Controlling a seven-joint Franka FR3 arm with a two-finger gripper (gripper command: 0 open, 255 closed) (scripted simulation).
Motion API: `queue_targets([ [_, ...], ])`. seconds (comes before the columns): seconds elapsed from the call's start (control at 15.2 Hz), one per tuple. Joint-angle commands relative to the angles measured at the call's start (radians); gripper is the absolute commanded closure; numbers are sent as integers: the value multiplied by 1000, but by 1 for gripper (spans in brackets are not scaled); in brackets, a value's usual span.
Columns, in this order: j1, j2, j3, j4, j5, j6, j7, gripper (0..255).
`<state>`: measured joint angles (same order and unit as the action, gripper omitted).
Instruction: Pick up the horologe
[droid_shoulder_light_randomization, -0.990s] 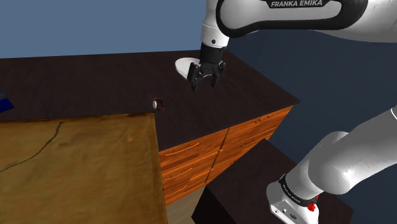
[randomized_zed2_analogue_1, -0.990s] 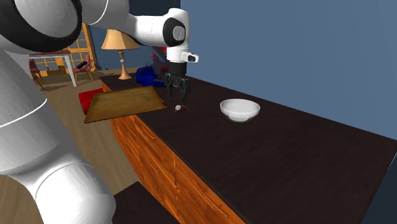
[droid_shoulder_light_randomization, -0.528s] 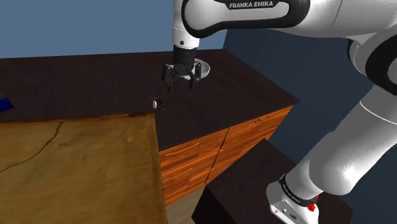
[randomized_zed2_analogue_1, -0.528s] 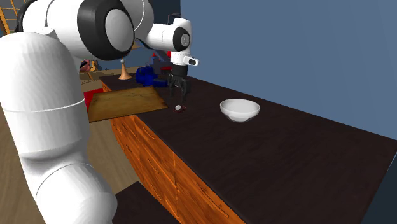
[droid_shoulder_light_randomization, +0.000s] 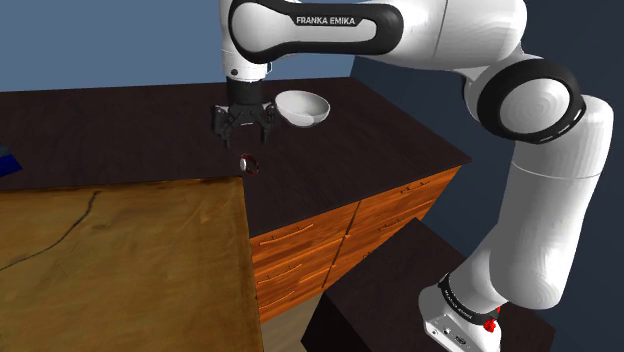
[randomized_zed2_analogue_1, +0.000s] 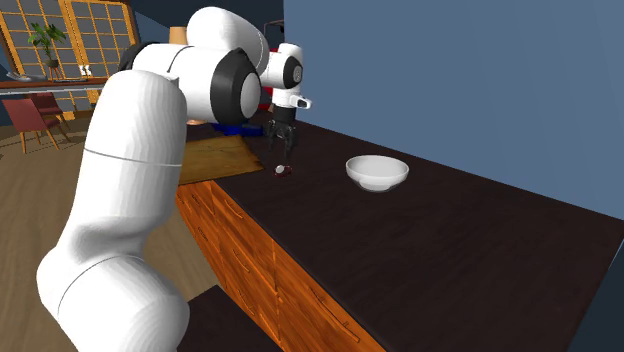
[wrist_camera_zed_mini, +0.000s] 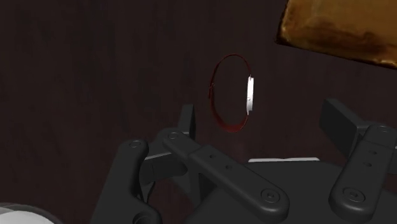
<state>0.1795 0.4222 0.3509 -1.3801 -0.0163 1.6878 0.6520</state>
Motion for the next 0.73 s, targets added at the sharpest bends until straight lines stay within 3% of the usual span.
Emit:
queue_targets([
  [0.0,8,27,-2,21,-6,4,7,0],
  [0.46,4,32,-4,-47,-8,76,3,0],
  [0.53,3,32,-4,-47,-8,76,2,255],
  [0.66,3,32,-4,-48,-8,76,2,255],
])
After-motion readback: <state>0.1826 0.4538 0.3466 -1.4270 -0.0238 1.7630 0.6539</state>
